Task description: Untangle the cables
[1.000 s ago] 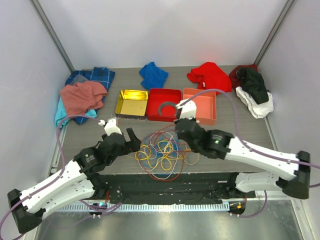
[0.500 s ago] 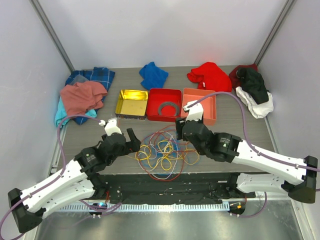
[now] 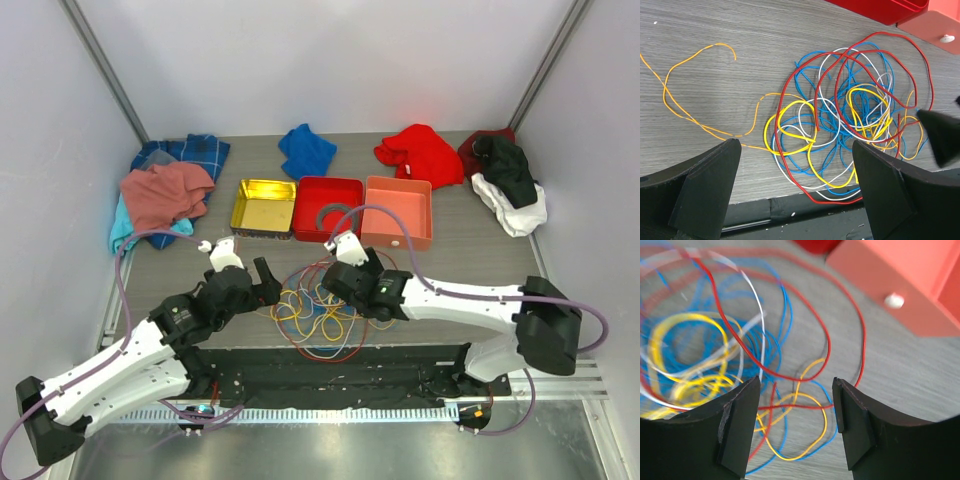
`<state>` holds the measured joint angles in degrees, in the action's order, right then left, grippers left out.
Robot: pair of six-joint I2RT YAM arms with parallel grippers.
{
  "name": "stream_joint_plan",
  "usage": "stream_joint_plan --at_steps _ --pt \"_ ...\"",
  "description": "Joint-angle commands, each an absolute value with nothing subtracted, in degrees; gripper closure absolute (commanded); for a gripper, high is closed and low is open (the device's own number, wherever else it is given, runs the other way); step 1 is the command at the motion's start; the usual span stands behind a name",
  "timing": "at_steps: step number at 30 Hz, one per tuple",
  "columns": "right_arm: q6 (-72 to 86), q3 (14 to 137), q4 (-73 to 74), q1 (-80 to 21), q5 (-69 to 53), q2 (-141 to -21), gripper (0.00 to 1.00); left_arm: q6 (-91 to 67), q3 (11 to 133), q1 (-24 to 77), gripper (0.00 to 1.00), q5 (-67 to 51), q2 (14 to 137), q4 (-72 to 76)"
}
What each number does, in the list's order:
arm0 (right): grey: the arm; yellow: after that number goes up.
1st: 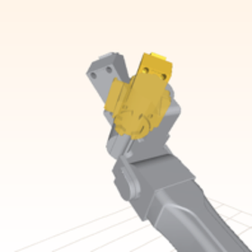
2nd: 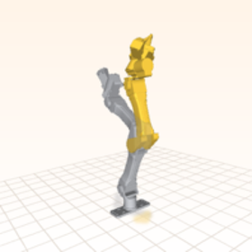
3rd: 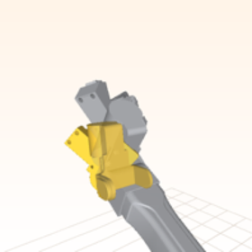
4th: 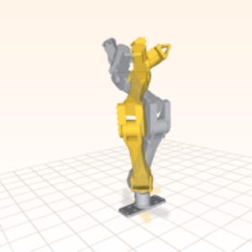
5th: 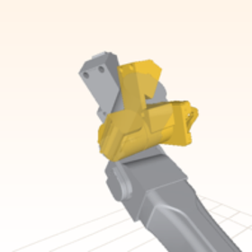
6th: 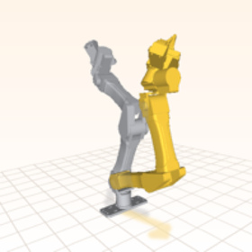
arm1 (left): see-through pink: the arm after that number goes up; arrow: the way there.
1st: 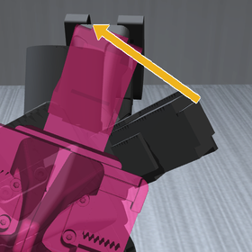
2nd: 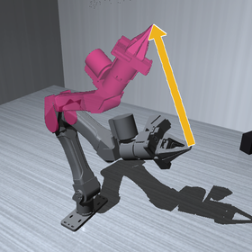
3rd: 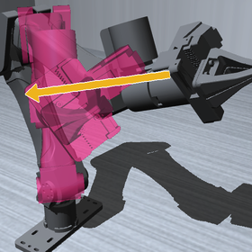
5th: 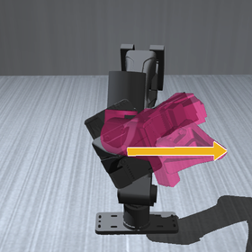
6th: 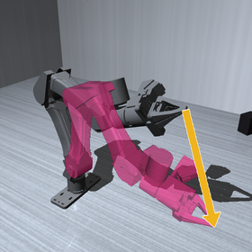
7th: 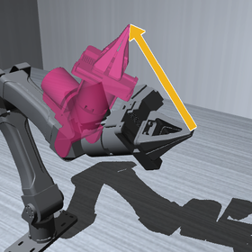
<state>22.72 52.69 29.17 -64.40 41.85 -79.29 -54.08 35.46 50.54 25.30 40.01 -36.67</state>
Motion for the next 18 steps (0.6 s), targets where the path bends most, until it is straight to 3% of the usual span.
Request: stream_joint_plan --at_steps 1,18 --pt "22.94 51.33 27.69 -64.42 41.75 -80.41 0.33 -54.76 35.69 50.45 0.0 24.96 40.17 -35.95" --pt "21.53 51.68 25.14 -64.07 39.91 -85.16 0.35 -54.14 34.1 50.45 0.0 24.08 41.13 -33.66"
